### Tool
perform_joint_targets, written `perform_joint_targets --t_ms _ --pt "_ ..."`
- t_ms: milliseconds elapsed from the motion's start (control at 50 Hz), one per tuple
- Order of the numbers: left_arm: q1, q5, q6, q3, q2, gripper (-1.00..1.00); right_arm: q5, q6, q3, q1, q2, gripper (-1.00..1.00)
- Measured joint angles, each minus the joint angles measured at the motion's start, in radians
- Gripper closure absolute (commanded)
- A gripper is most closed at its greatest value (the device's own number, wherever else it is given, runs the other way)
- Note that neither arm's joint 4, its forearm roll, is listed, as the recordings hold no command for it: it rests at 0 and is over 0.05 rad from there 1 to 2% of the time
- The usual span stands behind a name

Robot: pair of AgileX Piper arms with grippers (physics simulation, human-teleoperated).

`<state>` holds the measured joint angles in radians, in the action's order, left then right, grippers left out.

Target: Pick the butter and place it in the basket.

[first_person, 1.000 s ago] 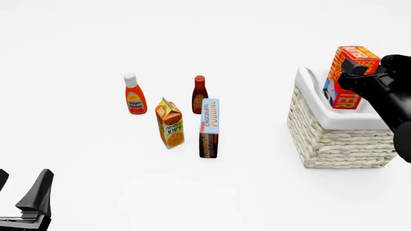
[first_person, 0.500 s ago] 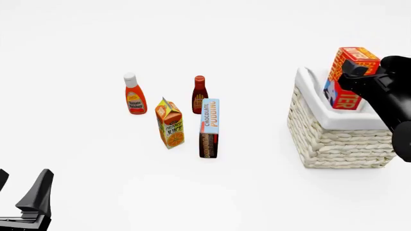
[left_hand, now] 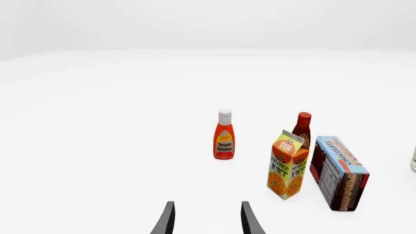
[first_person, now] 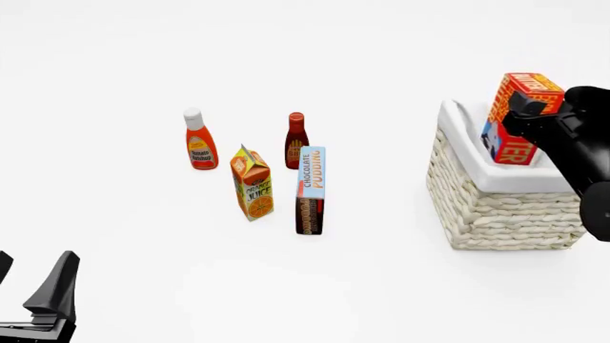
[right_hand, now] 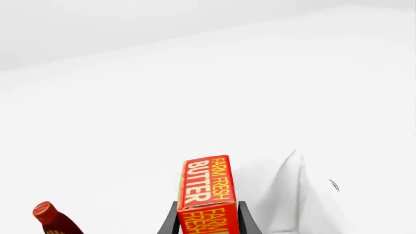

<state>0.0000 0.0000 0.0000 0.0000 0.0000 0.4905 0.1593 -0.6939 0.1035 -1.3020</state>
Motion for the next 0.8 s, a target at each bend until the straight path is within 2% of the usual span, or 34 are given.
perform_joint_targets --t_ms 320,340,800 --pt "0.0 0.0 0.0 0.0 0.0 -1.0 0.012 0.009 -0.004 0.005 -0.021 1.0" --pt "0.0 0.0 0.0 0.0 0.0 -1.0 0.012 0.011 -0.005 0.005 -0.023 -1.0" --pt "0.0 0.0 0.0 0.0 0.0 -1.0 0.022 0.048 -0.012 0.004 -0.007 -1.0"
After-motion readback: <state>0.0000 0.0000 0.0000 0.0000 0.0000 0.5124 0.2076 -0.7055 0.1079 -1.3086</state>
